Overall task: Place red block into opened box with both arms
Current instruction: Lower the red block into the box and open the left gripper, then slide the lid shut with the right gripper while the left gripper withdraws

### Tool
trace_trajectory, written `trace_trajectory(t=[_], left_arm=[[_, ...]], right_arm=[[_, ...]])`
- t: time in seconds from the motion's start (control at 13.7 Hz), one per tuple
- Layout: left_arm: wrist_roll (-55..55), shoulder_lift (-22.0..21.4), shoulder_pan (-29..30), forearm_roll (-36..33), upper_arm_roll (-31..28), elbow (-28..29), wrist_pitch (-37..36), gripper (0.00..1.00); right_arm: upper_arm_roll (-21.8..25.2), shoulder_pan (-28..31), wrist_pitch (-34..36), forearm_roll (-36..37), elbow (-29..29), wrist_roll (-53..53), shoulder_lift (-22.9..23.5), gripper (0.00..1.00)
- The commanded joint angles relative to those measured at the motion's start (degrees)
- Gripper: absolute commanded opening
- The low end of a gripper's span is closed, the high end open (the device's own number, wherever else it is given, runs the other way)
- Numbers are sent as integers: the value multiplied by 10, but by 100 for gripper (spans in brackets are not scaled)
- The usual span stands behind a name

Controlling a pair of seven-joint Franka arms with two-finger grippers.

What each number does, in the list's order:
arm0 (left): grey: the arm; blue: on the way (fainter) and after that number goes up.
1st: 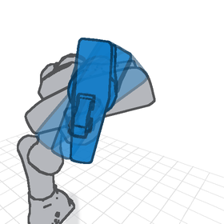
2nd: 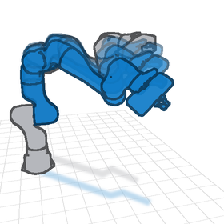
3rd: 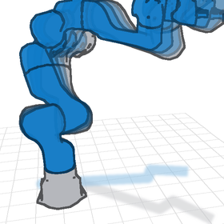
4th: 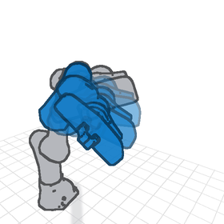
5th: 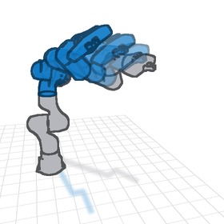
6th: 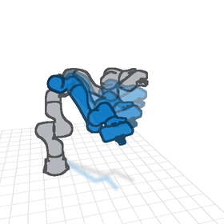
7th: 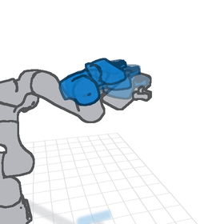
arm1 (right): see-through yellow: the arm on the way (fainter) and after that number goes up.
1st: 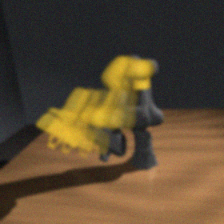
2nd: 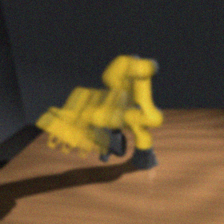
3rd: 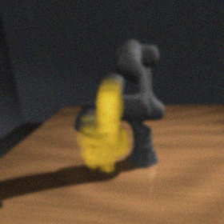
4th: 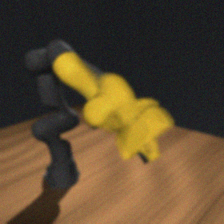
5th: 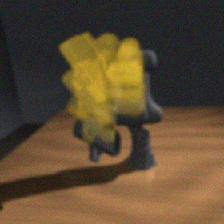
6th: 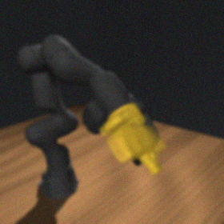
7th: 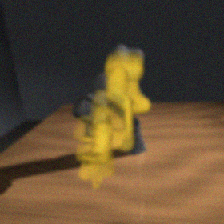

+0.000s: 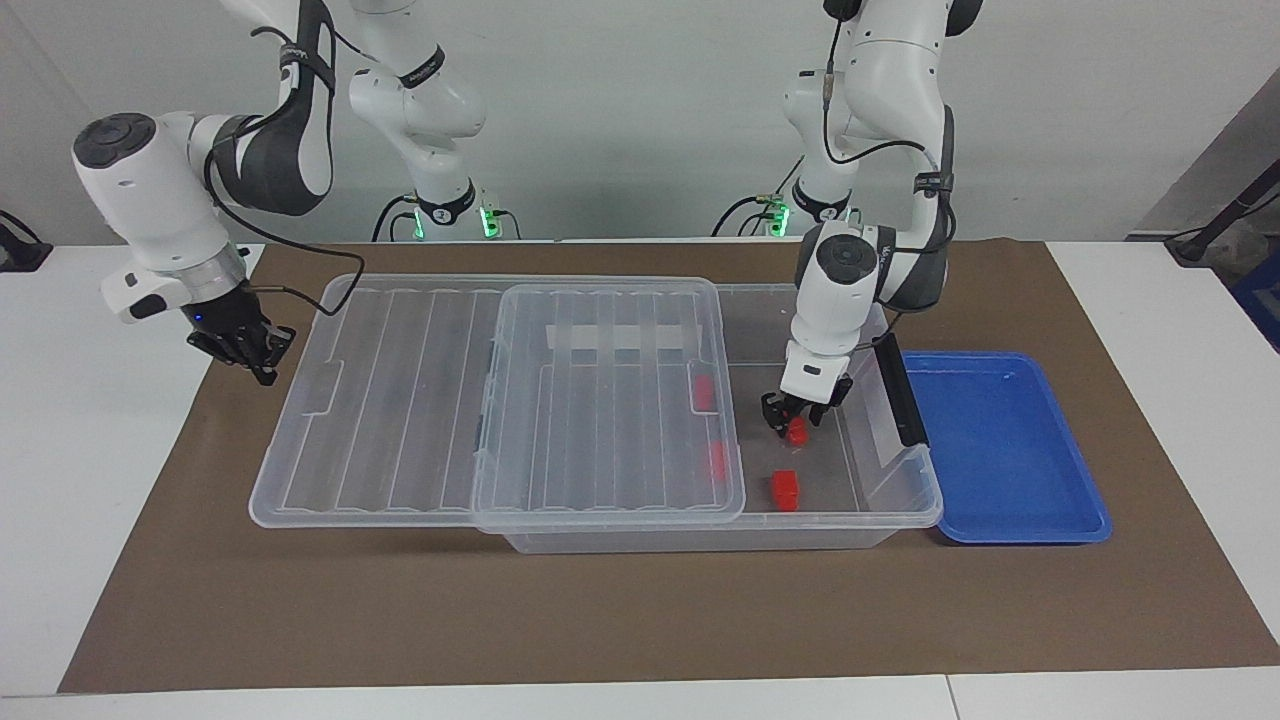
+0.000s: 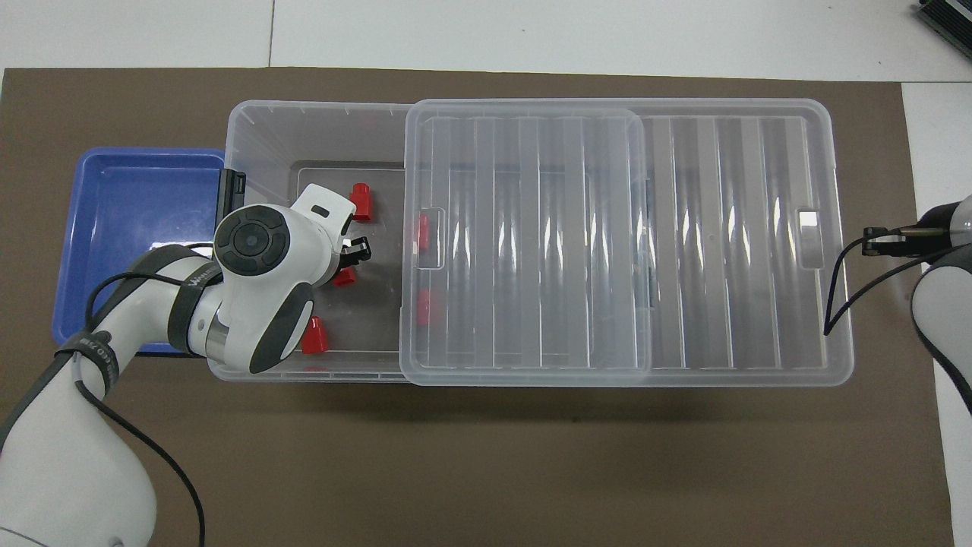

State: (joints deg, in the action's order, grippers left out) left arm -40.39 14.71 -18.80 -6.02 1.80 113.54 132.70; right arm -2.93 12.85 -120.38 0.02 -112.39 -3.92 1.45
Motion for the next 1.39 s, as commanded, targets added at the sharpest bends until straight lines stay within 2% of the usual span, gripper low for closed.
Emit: trace_trajectory(t=[0.0,0.15,0.22,0.37,0.59,0.73,0.8,0.95,1.17,1.32], left_arm=[[-4,-20,11,-9,0,-69,-114,79],[12,-35,28,-8,-1,-156,-258,81],[39,-42,41,-5,0,-201,-321,100],[133,-62,67,-3,-5,-256,-410,100],[257,-133,122,5,-4,-254,-449,100],[265,-155,130,5,-4,-252,-474,100],[265,-158,130,5,-3,-248,-481,100],[262,-185,130,6,-3,-195,-468,100],[266,-194,129,6,-3,-178,-467,100],[284,-193,130,6,-6,-201,-486,100]], right_arm=[[-4,-9,-15,-13,-10,17,-4,0],[-5,-26,-14,-14,-9,18,-4,0],[-5,-40,-14,-20,-9,18,-4,0],[-5,-73,-13,-51,-10,36,-4,0],[-5,-122,-15,-53,-10,73,-4,0],[-5,-156,-16,-53,-11,103,-4,0],[-5,-169,-16,-53,-12,121,-4,0],[-5,-187,-19,-55,-12,129,-4,0],[-7,-200,-27,-55,-13,130,0,0],[-7,-212,-29,-55,-13,130,0,0]])
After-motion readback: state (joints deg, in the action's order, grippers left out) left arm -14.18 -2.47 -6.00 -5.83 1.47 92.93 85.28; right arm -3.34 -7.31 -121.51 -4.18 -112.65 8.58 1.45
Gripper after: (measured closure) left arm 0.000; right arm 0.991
